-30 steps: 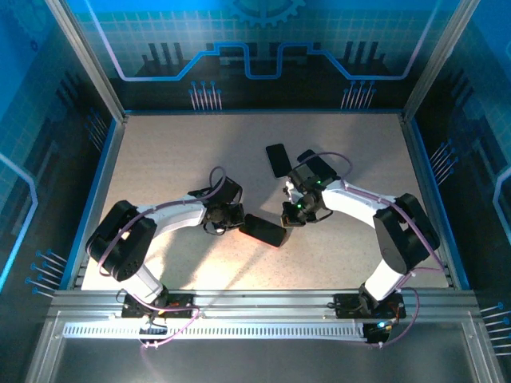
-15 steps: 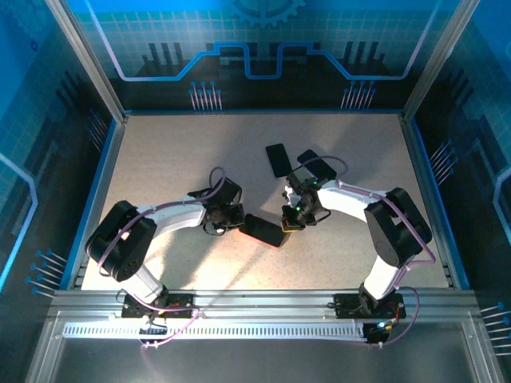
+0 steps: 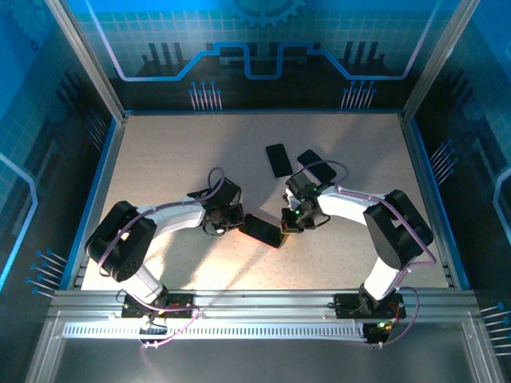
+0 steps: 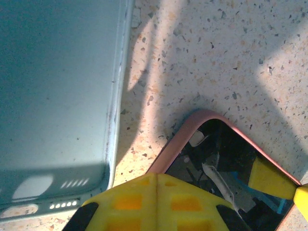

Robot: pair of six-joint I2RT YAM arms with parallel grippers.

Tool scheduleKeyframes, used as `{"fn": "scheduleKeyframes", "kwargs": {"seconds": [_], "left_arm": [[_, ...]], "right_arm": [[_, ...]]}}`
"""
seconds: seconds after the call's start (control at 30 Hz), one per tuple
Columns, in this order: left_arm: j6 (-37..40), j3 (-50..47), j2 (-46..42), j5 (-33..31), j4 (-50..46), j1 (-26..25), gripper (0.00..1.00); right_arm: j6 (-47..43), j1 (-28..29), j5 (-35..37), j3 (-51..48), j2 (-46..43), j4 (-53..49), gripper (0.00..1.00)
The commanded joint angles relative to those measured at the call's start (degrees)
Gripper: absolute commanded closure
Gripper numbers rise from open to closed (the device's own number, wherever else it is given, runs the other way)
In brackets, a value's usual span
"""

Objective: Put the phone into the phone case

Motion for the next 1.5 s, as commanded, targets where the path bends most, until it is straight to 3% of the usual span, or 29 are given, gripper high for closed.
{"fn": "scheduleKeyframes", "kwargs": {"seconds": [0.0, 0.33, 0.57, 0.73, 0.9, 1.13, 1.3, 1.47], "left_arm": [[-1.0, -2.1, 4.0, 1.6, 0.1, -0.7, 0.97], [1.1, 5.2, 9.6, 2.9, -0.5, -0.7, 0.97], [2.4, 13.4, 15.9, 4.4, -0.1, -0.8, 0.97], [2.9, 16.4, 14.6, 2.8, -0.6, -0.7, 0.97], [3.3, 13.4, 6.2, 0.5, -2.4, -0.7, 0.97], [-2.3, -1.0, -5.9, 0.2, -1.4, -2.9, 0.95], [-6.1, -5.9, -8.2, -0.6, 0.1, -7.4, 0.95], [-7.1, -5.1, -4.9, -0.7, 1.9, -9.2, 0.95]], "right_arm": [[3.8, 6.4, 1.4, -9.1, 11.0, 4.3, 1.00], [8.2, 4.3, 4.6, -10.5, -2.9, 3.0, 1.00], [8.8, 1.0, 0.6, -10.4, -10.9, 3.3, 1.00], [7.3, 0.6, -0.1, -9.8, -14.9, 2.6, 1.00], [5.0, 0.6, -1.6, -11.1, -18.3, 2.5, 1.00], [3.0, 0.6, -4.6, -15.2, -20.1, 4.3, 1.00], [2.7, 1.7, -6.3, -16.3, -19.0, 6.0, 1.00], [3.5, 2.7, -7.4, -16.8, -16.6, 8.7, 1.00]]}}
